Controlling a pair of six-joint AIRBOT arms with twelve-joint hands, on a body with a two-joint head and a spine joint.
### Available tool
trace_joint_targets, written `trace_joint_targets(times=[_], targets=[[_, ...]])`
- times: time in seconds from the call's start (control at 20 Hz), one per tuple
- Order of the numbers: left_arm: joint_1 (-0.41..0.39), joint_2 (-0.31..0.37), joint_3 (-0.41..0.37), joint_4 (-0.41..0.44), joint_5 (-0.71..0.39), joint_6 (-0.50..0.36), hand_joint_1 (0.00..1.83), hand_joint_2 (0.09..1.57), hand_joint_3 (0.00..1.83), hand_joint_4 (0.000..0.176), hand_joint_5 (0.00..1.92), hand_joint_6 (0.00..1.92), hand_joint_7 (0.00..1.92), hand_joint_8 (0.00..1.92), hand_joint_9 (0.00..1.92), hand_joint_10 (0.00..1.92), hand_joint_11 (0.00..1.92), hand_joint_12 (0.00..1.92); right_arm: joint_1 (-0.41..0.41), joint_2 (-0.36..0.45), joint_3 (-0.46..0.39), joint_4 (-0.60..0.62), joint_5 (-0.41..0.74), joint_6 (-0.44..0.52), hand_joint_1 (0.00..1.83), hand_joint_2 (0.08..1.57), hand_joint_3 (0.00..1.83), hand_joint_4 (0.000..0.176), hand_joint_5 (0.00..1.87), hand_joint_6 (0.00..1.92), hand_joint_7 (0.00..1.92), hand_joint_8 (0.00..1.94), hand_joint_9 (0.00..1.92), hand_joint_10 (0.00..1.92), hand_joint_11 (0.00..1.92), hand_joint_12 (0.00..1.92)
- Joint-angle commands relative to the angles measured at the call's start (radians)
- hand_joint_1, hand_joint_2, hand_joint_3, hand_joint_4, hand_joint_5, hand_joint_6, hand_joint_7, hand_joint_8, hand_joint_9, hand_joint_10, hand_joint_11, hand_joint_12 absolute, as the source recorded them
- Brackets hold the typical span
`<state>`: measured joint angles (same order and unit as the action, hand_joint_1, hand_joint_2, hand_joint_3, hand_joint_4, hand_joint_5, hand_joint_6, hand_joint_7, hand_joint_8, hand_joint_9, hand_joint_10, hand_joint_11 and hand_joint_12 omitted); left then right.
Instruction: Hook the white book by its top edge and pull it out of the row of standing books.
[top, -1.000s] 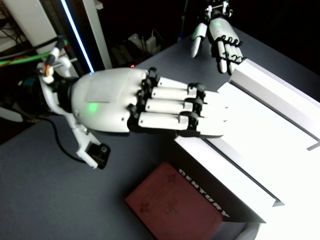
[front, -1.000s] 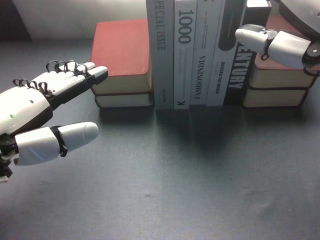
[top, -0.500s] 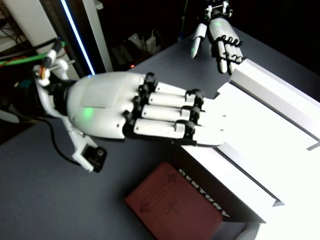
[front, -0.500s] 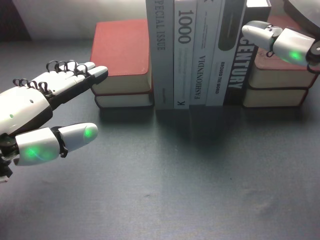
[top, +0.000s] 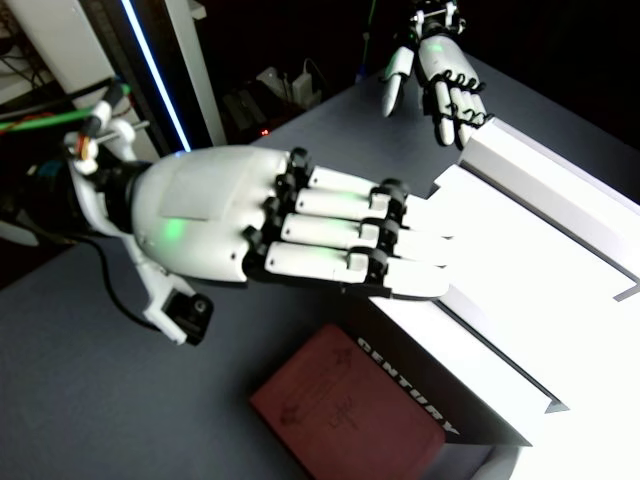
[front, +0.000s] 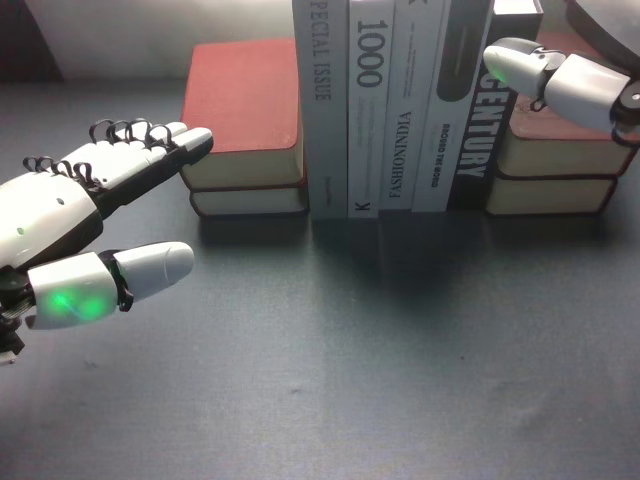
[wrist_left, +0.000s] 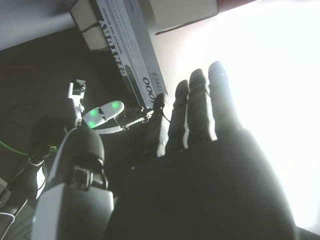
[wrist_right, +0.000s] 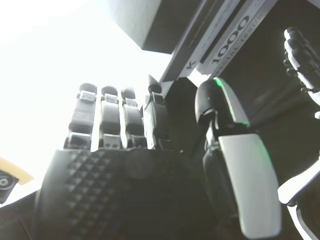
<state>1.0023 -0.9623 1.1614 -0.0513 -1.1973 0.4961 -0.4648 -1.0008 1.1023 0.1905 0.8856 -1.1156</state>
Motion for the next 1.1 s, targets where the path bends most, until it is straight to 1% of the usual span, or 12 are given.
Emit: trace_joint_targets(times=[0.0, 0.15, 0.25, 0.3, 0.45, 0.5, 0.6, 0.7, 0.9, 0.95, 1.0, 1.05], targets=[[-0.002, -0.002, 0.004, -0.020, -0.129, -0.008, 0.03, 1.35, 0.00, 0.084, 0.01, 0.00, 0.00, 0.00, 0.00, 0.00, 0.00, 0.00, 0.011, 0.010, -0.003, -0.006, 0.134, 0.000, 0.41, 1.38, 0.01, 0.000, 0.41, 0.06, 0.00, 0.00, 0.00, 0.00, 0.00, 0.00], [0.001, -0.002, 0.004, -0.024, -0.133, -0.008, 0.01, 1.36, 0.00, 0.085, 0.01, 0.00, 0.00, 0.00, 0.00, 0.00, 0.00, 0.00, -0.004, 0.011, -0.012, -0.007, 0.136, 0.000, 0.40, 1.40, 0.00, 0.000, 0.53, 0.19, 0.00, 0.00, 0.00, 0.00, 0.00, 0.00], [0.005, -0.002, 0.003, -0.028, -0.137, -0.008, 0.04, 1.36, 0.00, 0.080, 0.01, 0.00, 0.00, 0.00, 0.00, 0.00, 0.00, 0.00, -0.026, 0.025, -0.031, -0.008, 0.159, 0.000, 0.38, 1.41, 0.00, 0.000, 0.39, 0.61, 0.00, 0.00, 0.00, 0.00, 0.00, 0.00], [0.007, -0.002, 0.002, -0.029, -0.138, -0.008, 0.04, 1.36, 0.00, 0.088, 0.01, 0.00, 0.00, 0.00, 0.00, 0.00, 0.00, 0.00, -0.038, 0.035, -0.042, -0.008, 0.175, 0.000, 0.35, 1.41, 0.00, 0.000, 0.28, 0.88, 0.00, 0.00, 0.00, 0.00, 0.00, 0.00], [0.015, 0.000, 0.000, -0.037, -0.144, -0.008, 0.06, 1.36, 0.00, 0.085, 0.00, 0.00, 0.00, 0.00, 0.00, 0.00, 0.00, 0.00, -0.071, 0.059, -0.072, -0.012, 0.212, 0.000, 0.26, 1.42, 0.00, 0.000, 0.23, 1.01, 0.00, 0.00, 0.00, 0.00, 0.00, 0.00], [0.018, 0.001, -0.001, -0.042, -0.148, -0.008, 0.09, 1.37, 0.00, 0.076, 0.00, 0.00, 0.00, 0.00, 0.00, 0.00, 0.00, 0.00, -0.089, 0.066, -0.086, -0.017, 0.233, 0.003, 0.24, 1.42, 0.00, 0.000, 0.21, 1.10, 0.00, 0.00, 0.00, 0.00, 0.00, 0.00], [0.023, 0.003, -0.003, -0.047, -0.153, -0.008, 0.13, 1.37, 0.00, 0.064, 0.01, 0.00, 0.00, 0.00, 0.00, 0.00, 0.00, 0.00, -0.120, 0.078, -0.109, -0.034, 0.267, 0.019, 0.21, 1.43, 0.00, 0.000, 0.19, 1.21, 0.00, 0.00, 0.00, 0.00, 0.00, 0.00], [0.029, 0.008, -0.005, -0.053, -0.158, -0.008, 0.15, 1.37, 0.00, 0.078, 0.00, 0.00, 0.00, 0.00, 0.00, 0.00, 0.00, 0.00, -0.158, 0.089, -0.125, -0.066, 0.297, 0.075, 0.24, 1.43, 0.00, 0.000, 0.26, 1.20, 0.01, 0.00, 0.00, 0.00, 0.00, 0.00], [0.034, 0.011, -0.009, -0.065, -0.170, -0.007, 0.21, 1.36, 0.00, 0.083, 0.02, 0.01, 0.00, 0.00, 0.00, 0.00, 0.00, 0.00, -0.241, 0.122, -0.166, -0.104, 0.359, 0.137, 0.22, 1.42, 0.00, 0.000, 0.30, 1.15, 0.04, 0.01, 0.00, 0.00, 0.00, 0.00], [0.035, 0.012, -0.009, -0.067, -0.171, -0.007, 0.18, 1.36, 0.00, 0.090, 0.02, 0.00, 0.00, 0.00, 0.00, 0.00, 0.00, 0.00, -0.265, 0.131, -0.177, -0.117, 0.378, 0.155, 0.23, 1.43, 0.00, 0.000, 0.30, 1.14, 0.05, 0.02, 0.00, 0.00, 0.00, 0.00], [0.035, 0.012, -0.009, -0.068, -0.172, -0.007, 0.17, 1.36, 0.00, 0.087, 0.02, 0.00, 0.00, 0.00, 0.00, 0.00, 0.00, 0.00, -0.286, 0.138, -0.184, -0.129, 0.393, 0.177, 0.23, 1.44, 0.01, 0.000, 0.29, 1.14, 0.05, 0.02, 0.00, 0.00, 0.00, 0.00], [0.036, 0.012, -0.009, -0.070, -0.174, -0.007, 0.17, 1.36, 0.00, 0.092, 0.02, 0.00, 0.00, 0.00, 0.00, 0.00, 0.00, 0.00, -0.312, 0.147, -0.195, -0.143, 0.410, 0.200, 0.25, 1.47, 0.01, 0.000, 0.29, 1.17, 0.07, 0.03, 0.00, 0.00, 0.00, 0.00]])
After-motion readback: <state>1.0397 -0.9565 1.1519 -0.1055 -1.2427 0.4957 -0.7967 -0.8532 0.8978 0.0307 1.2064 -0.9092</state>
